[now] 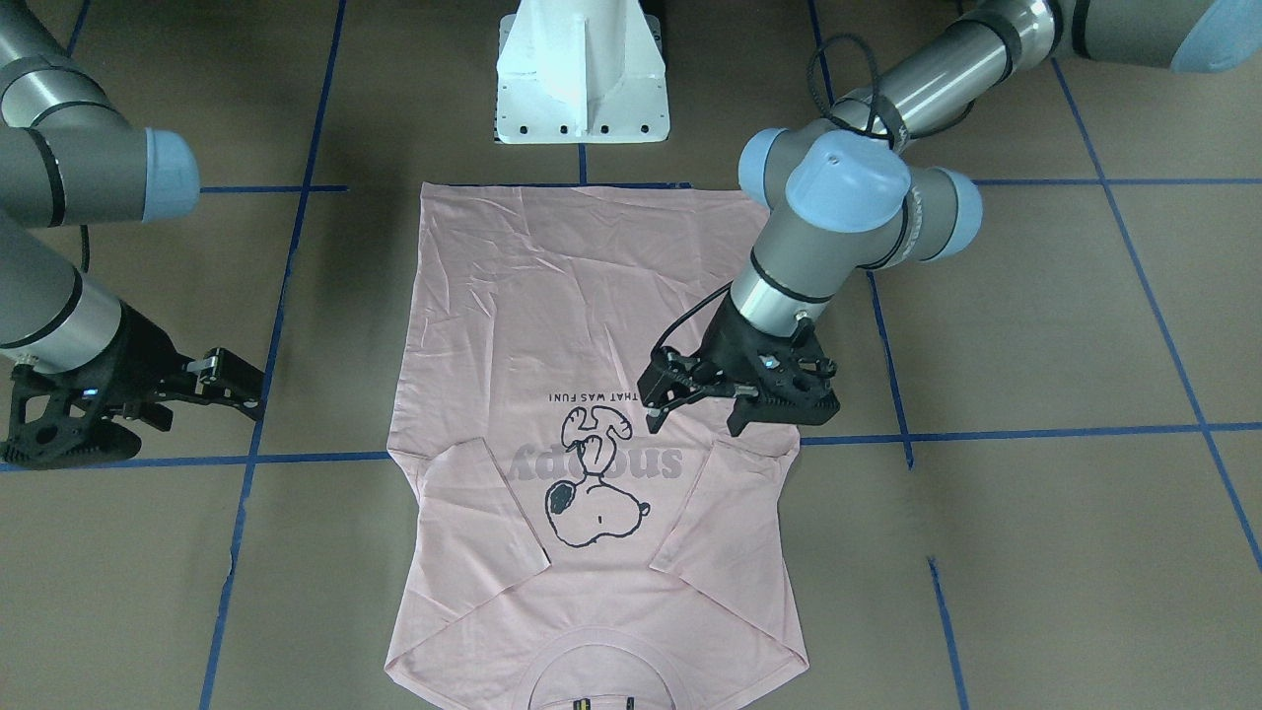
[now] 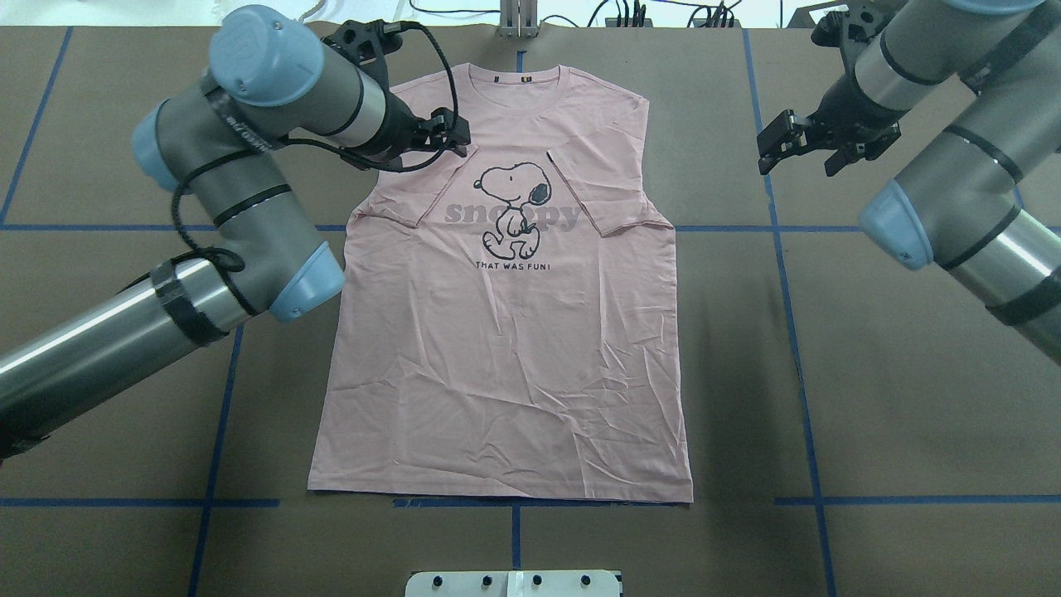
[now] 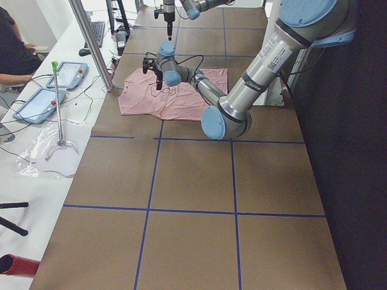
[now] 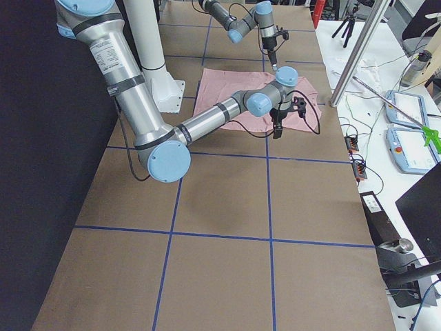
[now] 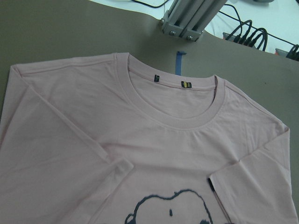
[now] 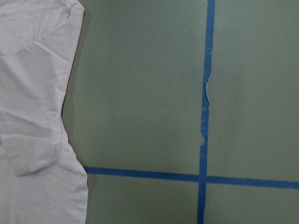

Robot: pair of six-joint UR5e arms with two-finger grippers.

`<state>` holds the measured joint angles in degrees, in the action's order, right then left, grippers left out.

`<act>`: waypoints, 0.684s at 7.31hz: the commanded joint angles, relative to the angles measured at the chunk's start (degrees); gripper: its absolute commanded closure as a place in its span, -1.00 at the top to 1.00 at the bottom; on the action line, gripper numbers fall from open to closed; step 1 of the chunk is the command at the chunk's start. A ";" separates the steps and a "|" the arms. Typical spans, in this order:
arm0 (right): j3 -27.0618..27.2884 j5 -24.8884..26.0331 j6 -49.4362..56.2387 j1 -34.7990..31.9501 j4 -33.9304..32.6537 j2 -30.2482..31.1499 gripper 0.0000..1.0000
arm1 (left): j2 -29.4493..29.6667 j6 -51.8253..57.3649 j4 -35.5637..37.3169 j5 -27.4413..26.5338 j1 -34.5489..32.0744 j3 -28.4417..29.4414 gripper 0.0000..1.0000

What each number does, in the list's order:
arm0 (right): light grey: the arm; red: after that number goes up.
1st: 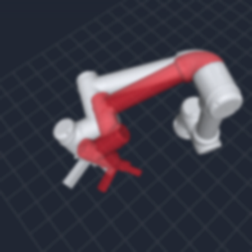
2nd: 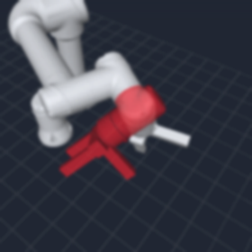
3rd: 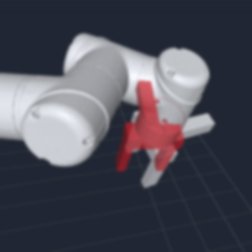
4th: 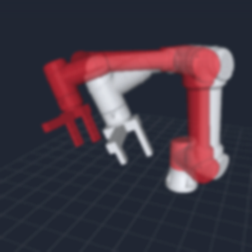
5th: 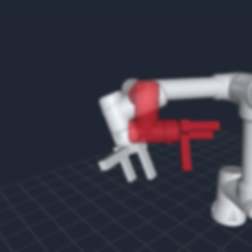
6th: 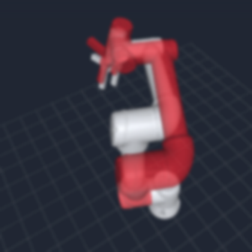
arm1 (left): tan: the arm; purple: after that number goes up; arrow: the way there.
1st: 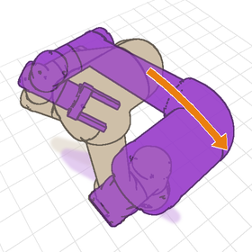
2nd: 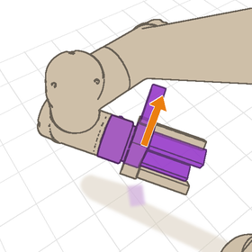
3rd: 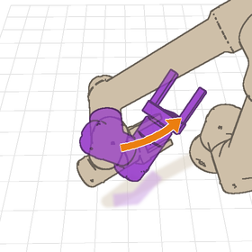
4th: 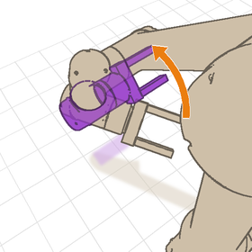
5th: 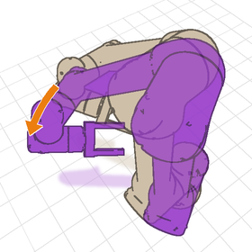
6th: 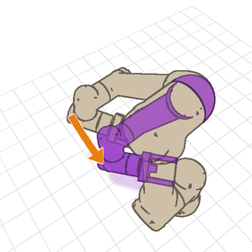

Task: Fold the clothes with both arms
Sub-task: 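Grasp the sleeve nearest the left gripper and fold it inward onto the shirt, then move both grippers down to the shirt's hem corners nearest the robot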

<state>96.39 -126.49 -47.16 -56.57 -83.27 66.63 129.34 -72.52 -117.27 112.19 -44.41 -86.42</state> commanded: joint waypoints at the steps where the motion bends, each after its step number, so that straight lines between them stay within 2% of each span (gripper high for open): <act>1: 15.17 12.19 -14.48 11.43 2.39 10.57 1.00 | -12.03 0.27 9.31 0.40 0.64 -19.75 1.00; 2: 18.89 14.06 -22.63 16.97 8.06 16.19 1.00 | -17.66 0.71 10.12 0.14 1.77 -25.93 1.00; 3: 22.67 21.65 -30.45 24.85 15.78 22.25 1.00 | -21.02 0.89 10.04 -0.04 2.48 -28.60 1.00; 4: 25.75 27.99 -36.36 32.50 15.94 24.32 1.00 | -21.32 0.80 10.04 -0.04 2.75 -28.63 1.00; 5: 26.04 37.10 -43.73 41.02 15.94 24.68 0.99 | -21.49 0.80 10.04 -0.04 2.75 -28.63 1.00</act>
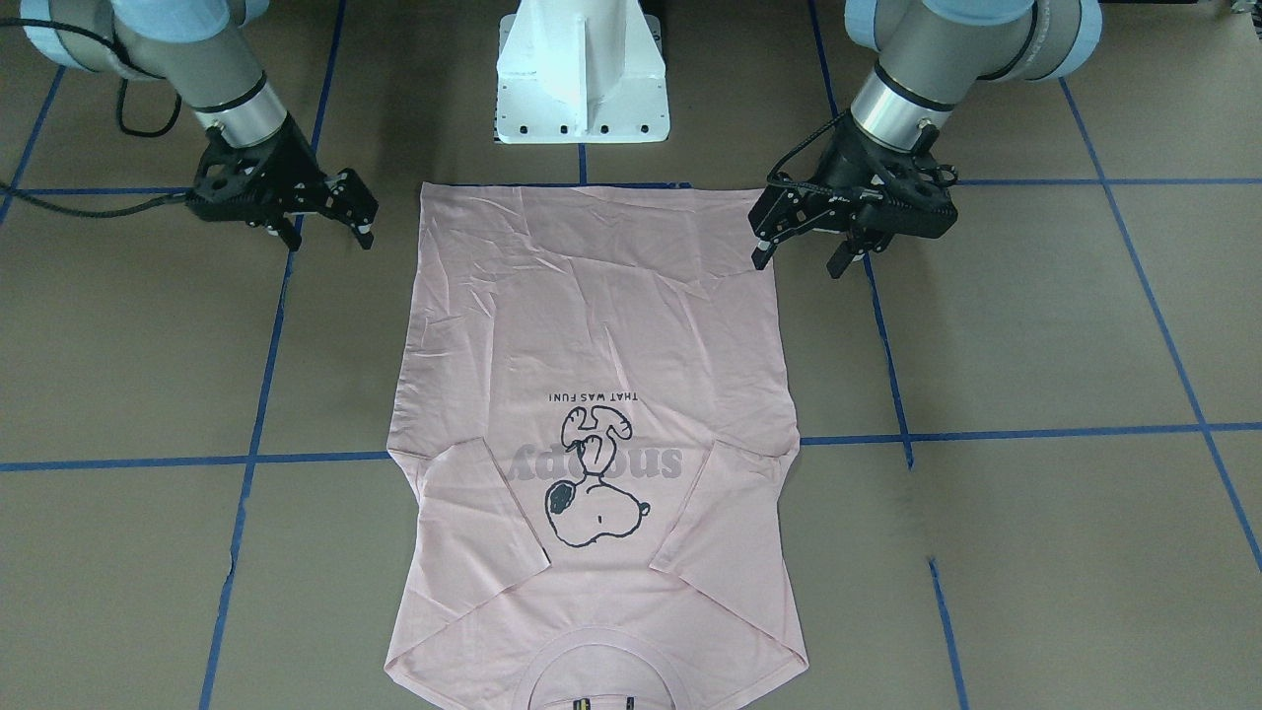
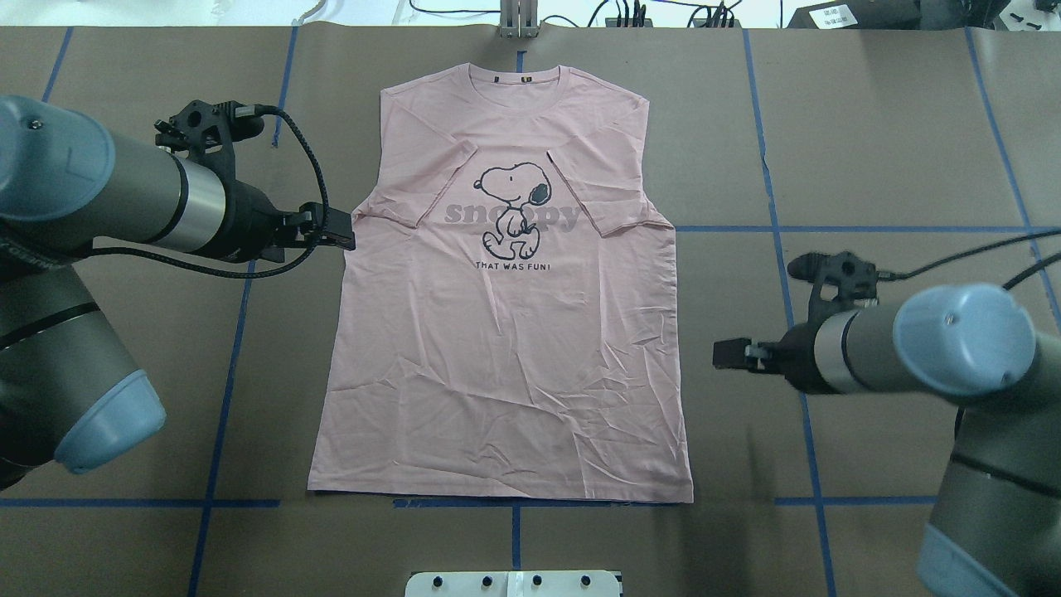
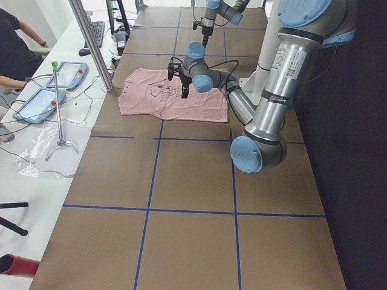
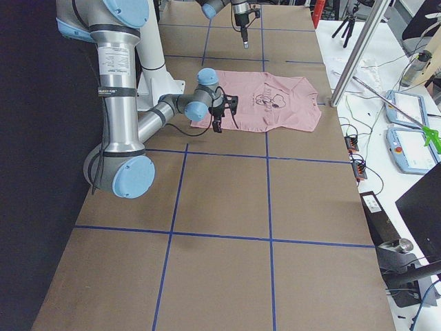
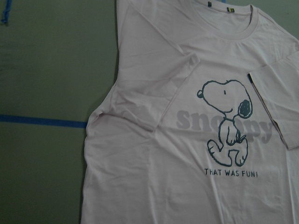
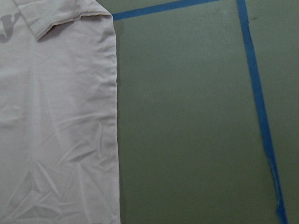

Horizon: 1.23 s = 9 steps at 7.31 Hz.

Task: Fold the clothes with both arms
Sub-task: 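Move both grippers down to the shirt's hem corners nearest the robot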

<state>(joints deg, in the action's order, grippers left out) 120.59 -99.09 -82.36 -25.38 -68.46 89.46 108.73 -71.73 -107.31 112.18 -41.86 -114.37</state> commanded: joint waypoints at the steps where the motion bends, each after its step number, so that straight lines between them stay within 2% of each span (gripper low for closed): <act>1: 1.75 15.36 -9.82 16.09 -0.43 1.51 0.98 | -1.24 0.01 -0.01 0.05 0.29 -0.67 1.00; 2: 1.75 16.72 -10.18 18.76 -4.63 0.64 0.98 | -1.24 0.10 -0.10 0.06 0.29 -0.59 1.00; 3: 1.40 16.99 -10.71 20.27 -4.93 0.11 0.98 | -1.24 0.01 -0.10 0.06 0.38 -0.59 1.00; 5: -3.06 16.82 -10.63 20.46 -5.20 -5.50 0.94 | -1.16 0.01 -0.10 0.06 0.46 -0.59 1.00; 9: -3.35 16.38 -10.45 20.19 -5.63 -5.43 0.88 | -1.24 0.01 -0.27 0.14 0.46 -0.50 1.00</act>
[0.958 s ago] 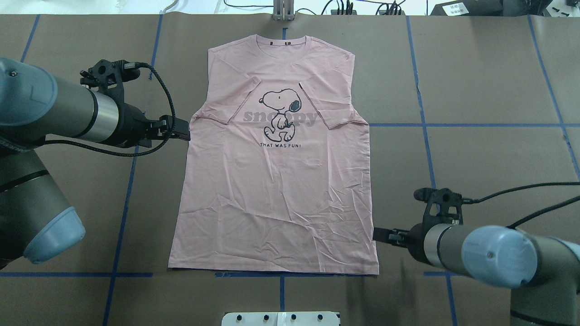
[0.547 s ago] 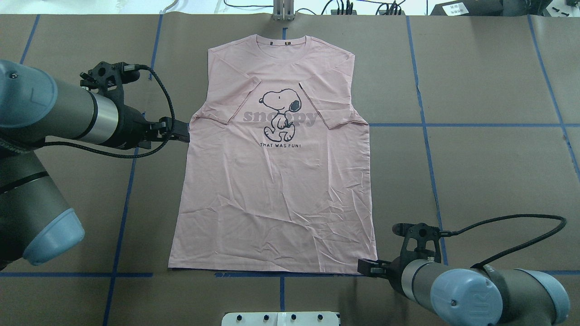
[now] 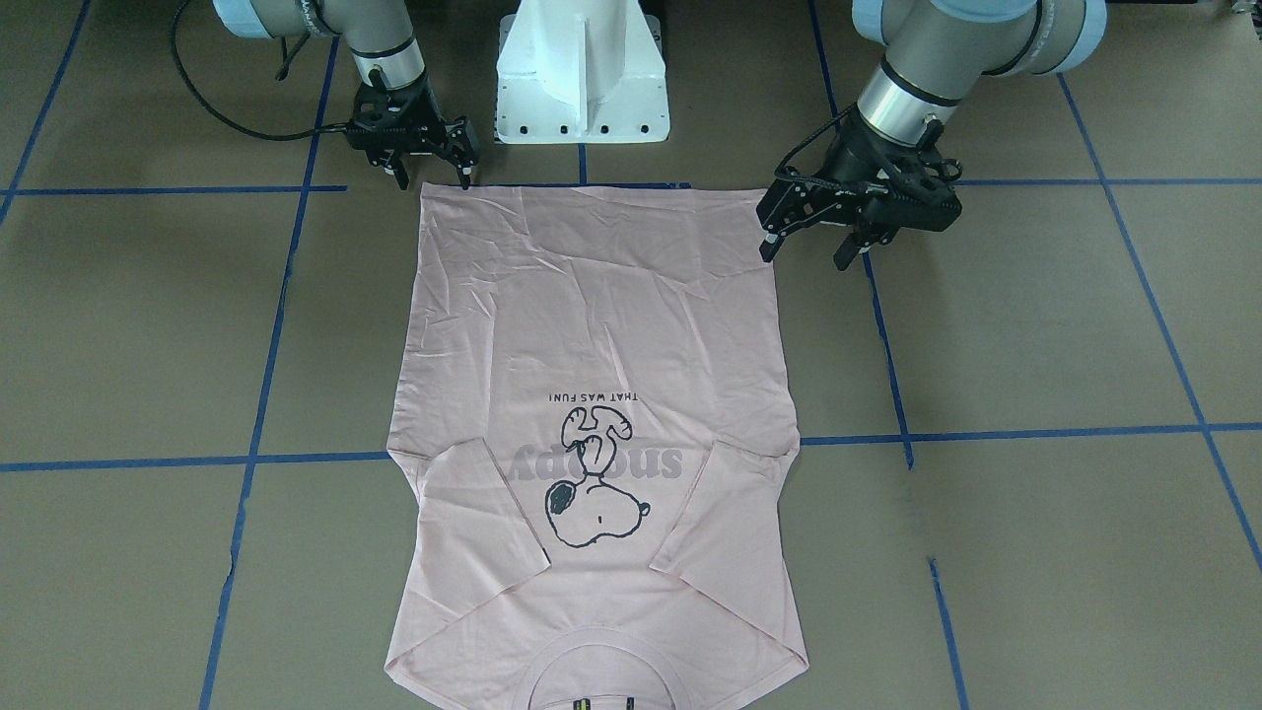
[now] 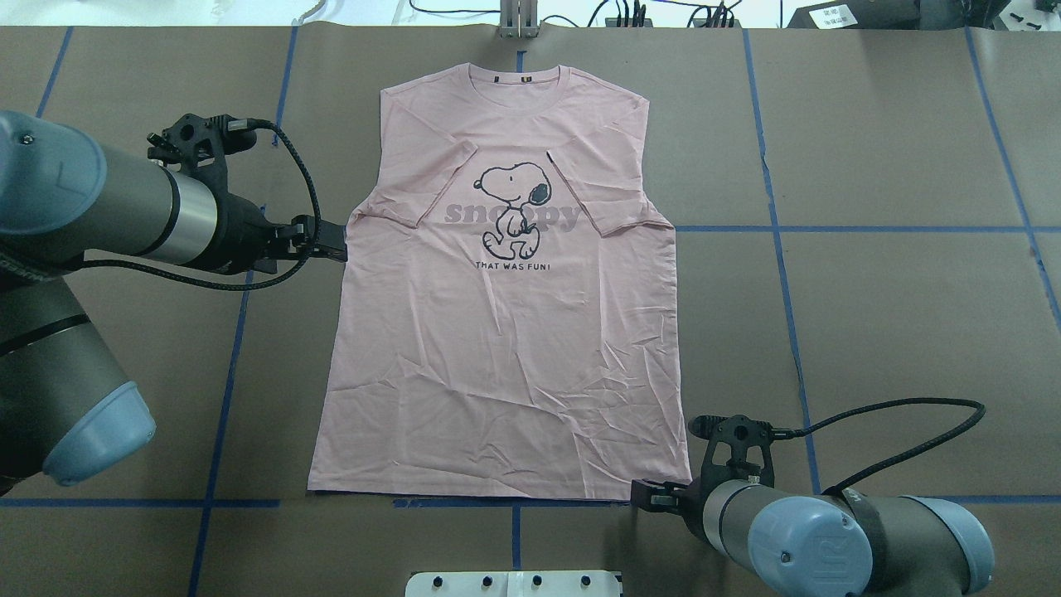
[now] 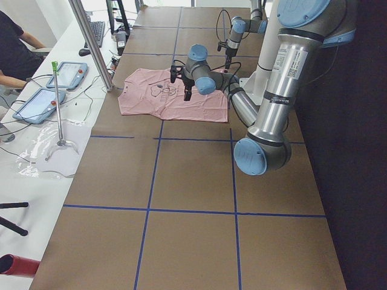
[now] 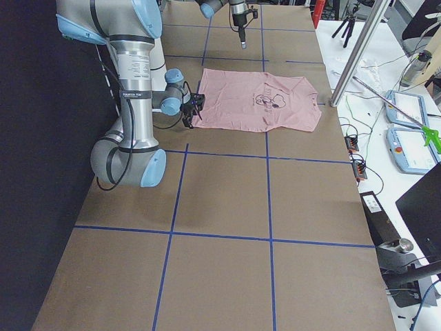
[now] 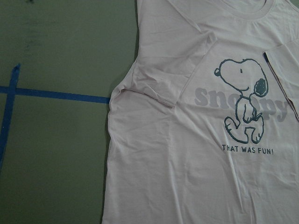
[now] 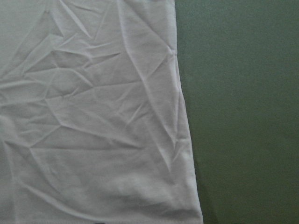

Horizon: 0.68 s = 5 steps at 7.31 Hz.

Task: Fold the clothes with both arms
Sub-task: 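Move both grippers down to the shirt's hem corners nearest the robot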

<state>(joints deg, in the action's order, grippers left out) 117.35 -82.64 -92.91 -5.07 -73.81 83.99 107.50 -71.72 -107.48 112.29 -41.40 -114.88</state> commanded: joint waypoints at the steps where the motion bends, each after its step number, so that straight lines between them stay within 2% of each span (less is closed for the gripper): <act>1: 0.07 -0.07 0.36 -0.03 -3.32 -0.23 0.88 | -0.01 -0.09 -0.09 0.03 0.09 0.01 1.00; 5: 0.16 -0.33 0.62 -0.55 -4.50 -1.11 0.75 | -0.01 -0.09 -0.18 0.03 0.18 0.01 1.00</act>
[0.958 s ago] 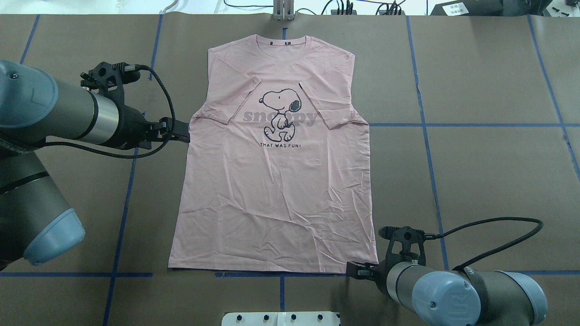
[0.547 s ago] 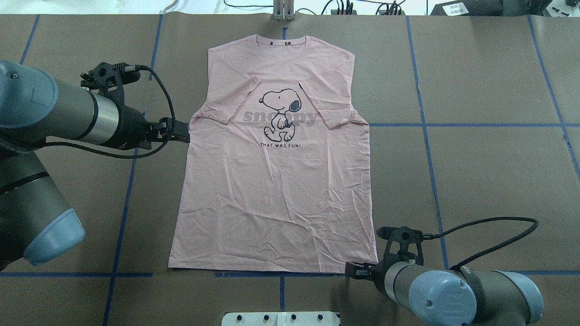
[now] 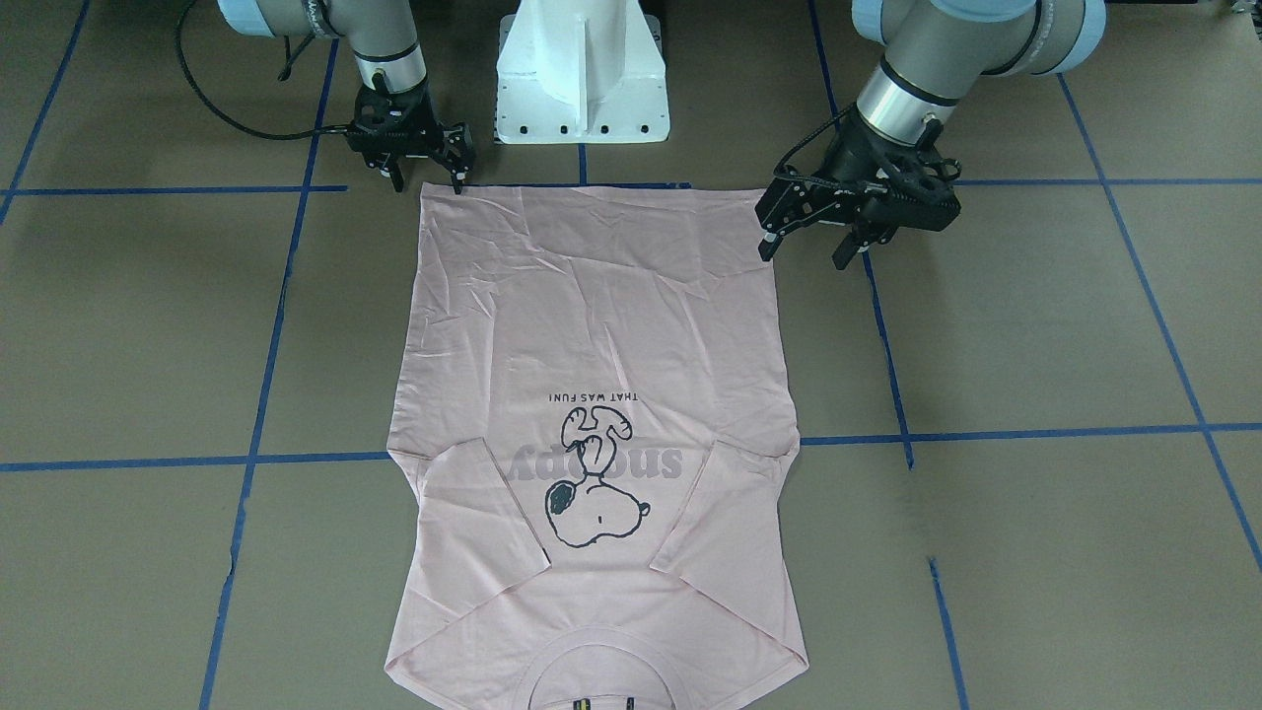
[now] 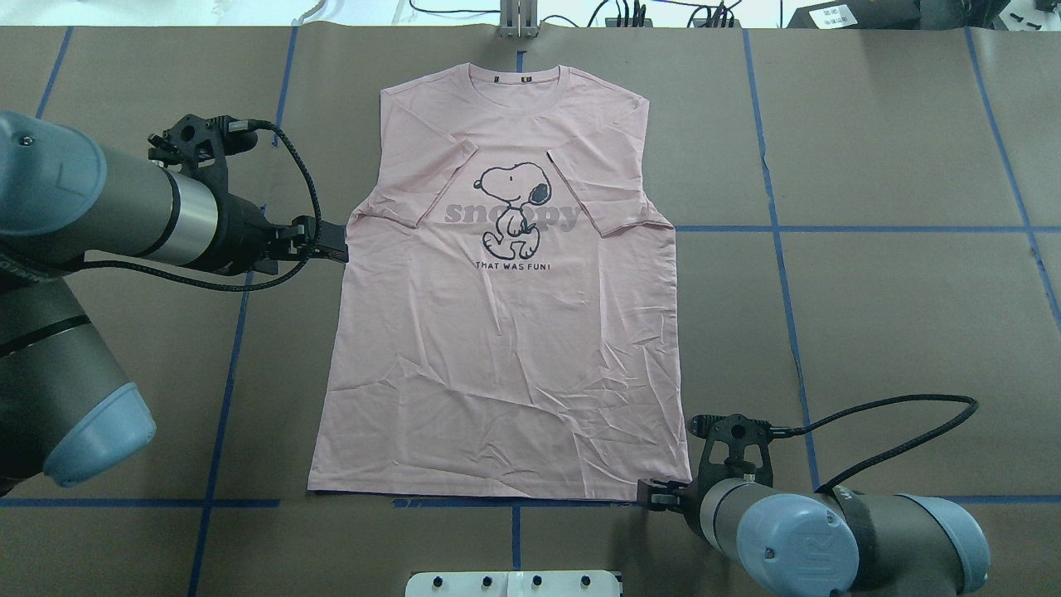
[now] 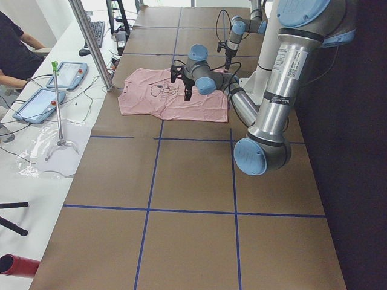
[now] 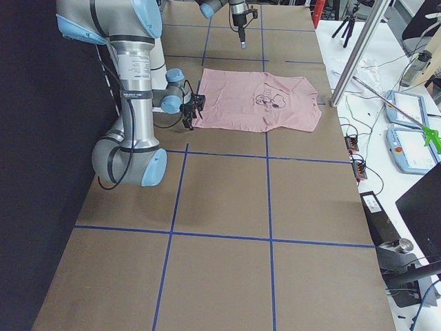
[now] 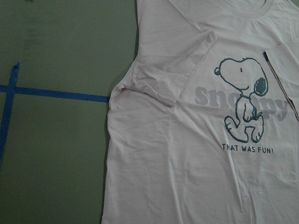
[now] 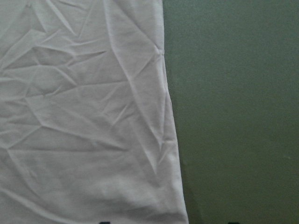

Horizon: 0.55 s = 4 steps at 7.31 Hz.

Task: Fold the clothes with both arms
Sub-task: 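Lower both grippers and pinch the hem corners nearest the robot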

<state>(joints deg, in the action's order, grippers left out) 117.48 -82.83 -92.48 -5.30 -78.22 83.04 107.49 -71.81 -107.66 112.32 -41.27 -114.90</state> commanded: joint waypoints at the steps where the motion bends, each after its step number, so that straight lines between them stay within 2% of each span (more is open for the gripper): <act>1: -0.14 -1.01 0.29 -1.19 -0.09 -0.16 0.75 | 0.09 0.00 0.00 -0.09 0.05 0.02 1.00; 4: -0.32 -1.45 0.46 -1.55 -0.18 -0.16 0.75 | 0.17 -0.18 0.00 0.00 0.05 -0.06 1.00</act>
<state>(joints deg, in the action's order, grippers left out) 117.22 -84.13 -92.05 -6.74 -78.39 82.89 107.63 -71.92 -107.67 112.28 -41.22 -114.92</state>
